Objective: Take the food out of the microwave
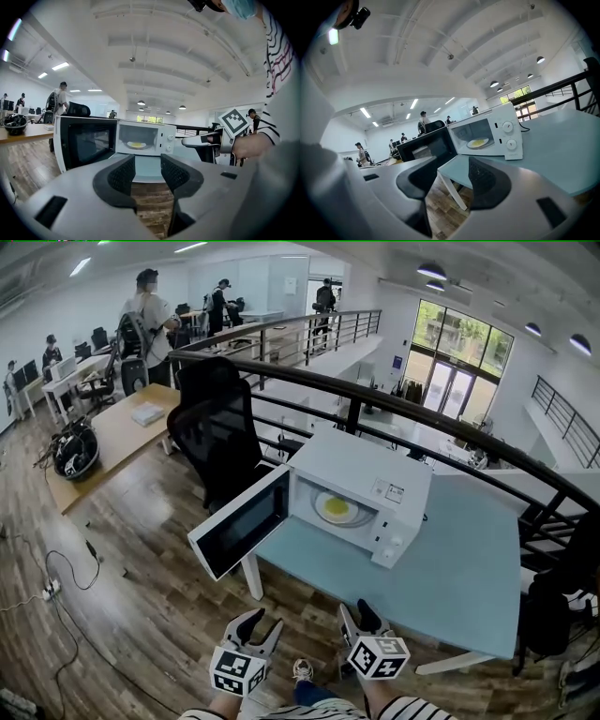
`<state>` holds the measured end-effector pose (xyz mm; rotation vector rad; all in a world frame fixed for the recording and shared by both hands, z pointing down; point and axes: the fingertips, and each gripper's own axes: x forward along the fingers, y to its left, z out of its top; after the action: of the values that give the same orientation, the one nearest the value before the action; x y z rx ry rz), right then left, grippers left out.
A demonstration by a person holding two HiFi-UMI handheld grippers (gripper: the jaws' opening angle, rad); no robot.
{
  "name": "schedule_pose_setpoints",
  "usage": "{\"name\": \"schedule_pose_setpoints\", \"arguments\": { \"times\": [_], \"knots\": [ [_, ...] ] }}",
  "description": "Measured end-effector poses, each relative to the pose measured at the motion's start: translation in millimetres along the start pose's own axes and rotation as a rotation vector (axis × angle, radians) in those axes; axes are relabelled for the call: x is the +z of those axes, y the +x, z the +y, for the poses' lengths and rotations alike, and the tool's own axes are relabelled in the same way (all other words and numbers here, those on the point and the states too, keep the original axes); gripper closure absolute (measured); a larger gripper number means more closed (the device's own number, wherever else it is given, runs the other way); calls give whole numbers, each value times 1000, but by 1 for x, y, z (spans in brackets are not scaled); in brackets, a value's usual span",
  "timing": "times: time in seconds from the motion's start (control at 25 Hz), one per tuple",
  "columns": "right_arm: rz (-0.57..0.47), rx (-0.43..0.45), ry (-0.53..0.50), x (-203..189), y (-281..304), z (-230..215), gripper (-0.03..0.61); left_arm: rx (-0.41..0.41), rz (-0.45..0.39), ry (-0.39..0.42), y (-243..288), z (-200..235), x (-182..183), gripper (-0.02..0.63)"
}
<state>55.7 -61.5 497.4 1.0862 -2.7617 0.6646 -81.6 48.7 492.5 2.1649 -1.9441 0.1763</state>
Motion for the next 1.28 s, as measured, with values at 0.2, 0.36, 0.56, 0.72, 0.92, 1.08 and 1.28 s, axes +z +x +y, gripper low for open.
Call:
{"name": "schedule_pose_setpoints", "arguments": {
  "times": [0.2, 0.36, 0.56, 0.72, 0.92, 1.08, 1.28],
  "knots": [
    [-6, -4, 13, 19, 39, -23, 376, 0, -5, 10, 48, 18, 18, 465],
    [3, 2, 22, 31, 66, -42, 376, 5, 1, 15, 84, 28, 30, 465],
    [5, 8, 37, 44, 91, -64, 376, 5, 17, 19, 125, 33, 38, 465],
    [7, 9, 38, 48, 107, -77, 376, -8, 25, 20, 155, 36, 39, 465],
    [-3, -27, 53, 53, 126, -92, 376, -32, 35, 18, 189, 46, 41, 465],
    [-2, -77, 66, 49, 141, -105, 376, -61, 47, 5, 216, 61, 37, 465],
    [-18, -163, 96, 49, 159, -115, 376, -135, 78, 12, 247, 77, 37, 465]
  ]
}}
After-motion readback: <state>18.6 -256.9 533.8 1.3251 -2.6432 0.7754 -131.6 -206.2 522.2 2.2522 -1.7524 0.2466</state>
